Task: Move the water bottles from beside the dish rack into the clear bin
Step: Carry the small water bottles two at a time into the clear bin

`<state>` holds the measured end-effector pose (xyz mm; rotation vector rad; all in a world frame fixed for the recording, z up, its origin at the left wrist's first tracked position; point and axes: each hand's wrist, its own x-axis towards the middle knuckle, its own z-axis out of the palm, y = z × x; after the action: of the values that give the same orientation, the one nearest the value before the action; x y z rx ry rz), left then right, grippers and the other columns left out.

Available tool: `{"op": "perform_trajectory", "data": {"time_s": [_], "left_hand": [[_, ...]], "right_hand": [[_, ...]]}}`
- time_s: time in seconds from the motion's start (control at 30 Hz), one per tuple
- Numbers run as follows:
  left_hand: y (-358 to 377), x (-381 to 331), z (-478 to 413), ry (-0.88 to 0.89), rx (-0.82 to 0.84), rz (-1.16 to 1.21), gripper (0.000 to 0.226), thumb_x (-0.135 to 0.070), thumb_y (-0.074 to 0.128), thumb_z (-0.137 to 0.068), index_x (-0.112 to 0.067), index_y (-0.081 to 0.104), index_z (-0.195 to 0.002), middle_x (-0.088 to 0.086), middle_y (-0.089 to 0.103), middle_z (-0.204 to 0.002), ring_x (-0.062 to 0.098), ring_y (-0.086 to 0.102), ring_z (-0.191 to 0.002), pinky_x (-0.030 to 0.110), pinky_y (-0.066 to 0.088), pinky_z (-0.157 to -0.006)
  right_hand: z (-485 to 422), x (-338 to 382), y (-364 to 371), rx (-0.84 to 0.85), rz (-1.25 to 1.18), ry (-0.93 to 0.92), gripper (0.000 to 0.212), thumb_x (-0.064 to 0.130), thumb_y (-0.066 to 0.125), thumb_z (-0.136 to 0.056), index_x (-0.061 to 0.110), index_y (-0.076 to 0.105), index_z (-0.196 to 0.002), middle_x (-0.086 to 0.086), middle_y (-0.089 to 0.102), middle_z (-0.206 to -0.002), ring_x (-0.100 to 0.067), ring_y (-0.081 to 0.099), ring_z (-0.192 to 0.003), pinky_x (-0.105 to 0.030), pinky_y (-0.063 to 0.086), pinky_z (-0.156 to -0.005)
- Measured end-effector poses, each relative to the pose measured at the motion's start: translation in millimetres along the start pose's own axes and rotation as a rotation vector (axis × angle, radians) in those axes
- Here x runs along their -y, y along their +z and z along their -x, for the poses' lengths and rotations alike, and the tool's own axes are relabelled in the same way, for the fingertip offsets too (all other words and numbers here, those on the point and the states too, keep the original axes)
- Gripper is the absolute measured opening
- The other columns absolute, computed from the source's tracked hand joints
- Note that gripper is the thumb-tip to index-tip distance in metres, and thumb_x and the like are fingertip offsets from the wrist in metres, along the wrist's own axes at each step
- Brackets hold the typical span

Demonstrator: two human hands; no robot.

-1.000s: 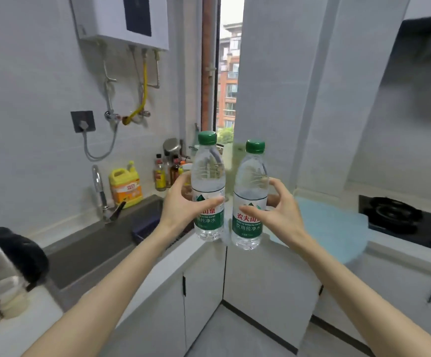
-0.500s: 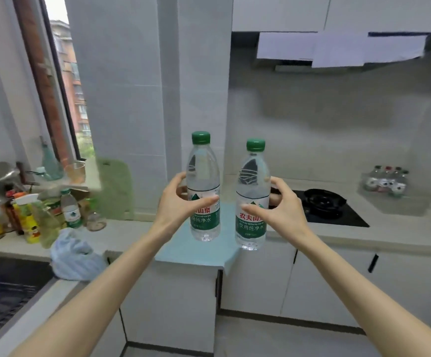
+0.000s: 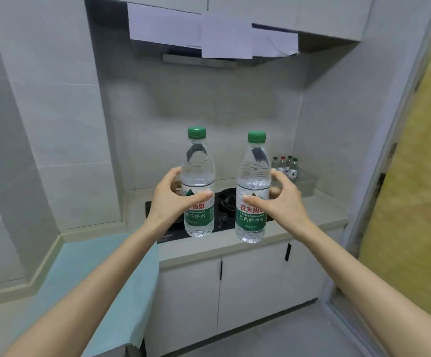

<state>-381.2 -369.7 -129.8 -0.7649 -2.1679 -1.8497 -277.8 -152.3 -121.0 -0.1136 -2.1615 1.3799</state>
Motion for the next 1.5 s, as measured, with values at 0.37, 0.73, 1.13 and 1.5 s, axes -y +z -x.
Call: {"op": "perform_trajectory", "data": {"time_s": [0.37, 0.73, 1.13, 1.5], "left_hand": [[123.3, 40.7, -151.4, 0.024, 0.206, 0.095, 0.077, -0.041, 0.088, -0.057, -0.026, 0.054, -0.125, -0.007, 0.065, -0.119, 0.012, 0.060, -0.110, 0.033, 0.051, -0.093], [267.8, 76.7, -252.5, -0.001, 0.249, 0.106, 0.079, -0.033, 0.089, -0.059, -0.023, 0.052, -0.128, -0.006, 0.065, -0.117, 0.011, 0.061, -0.105, 0.028, 0.051, -0.088], [440.9, 101.2, -376.4, -0.049, 0.181, 0.047, 0.073, -0.034, 0.089, -0.060, -0.027, 0.051, -0.122, -0.006, 0.063, -0.108, 0.012, 0.060, -0.098, 0.021, 0.047, -0.075], [547.8, 156.5, -482.2, -0.116, 0.147, 0.057, 0.067, -0.035, 0.091, -0.056, -0.034, 0.052, -0.111, -0.008, 0.067, -0.100, 0.012, 0.063, -0.096, 0.025, 0.052, -0.077]], "right_hand": [[-110.1, -58.6, -69.4, -0.196, 0.071, 0.058, 0.061, 0.011, 0.084, -0.071, 0.022, 0.049, -0.120, 0.010, 0.072, -0.089, 0.004, 0.070, -0.077, -0.016, 0.056, -0.070], [-215.2, -156.9, -149.5, -0.295, 0.044, 0.092, 0.063, 0.010, 0.084, -0.070, 0.028, 0.047, -0.117, 0.003, 0.075, -0.088, -0.003, 0.072, -0.078, -0.018, 0.057, -0.069], [-365.4, -273.5, -262.7, -0.248, 0.026, 0.140, 0.068, 0.015, 0.085, -0.069, 0.025, 0.046, -0.124, 0.002, 0.076, -0.093, -0.007, 0.072, -0.085, -0.029, 0.056, -0.076], [-481.3, -366.3, -309.0, -0.244, 0.000, 0.160, 0.067, 0.010, 0.086, -0.068, 0.018, 0.049, -0.124, -0.005, 0.075, -0.100, -0.001, 0.071, -0.082, -0.017, 0.057, -0.067]]}}
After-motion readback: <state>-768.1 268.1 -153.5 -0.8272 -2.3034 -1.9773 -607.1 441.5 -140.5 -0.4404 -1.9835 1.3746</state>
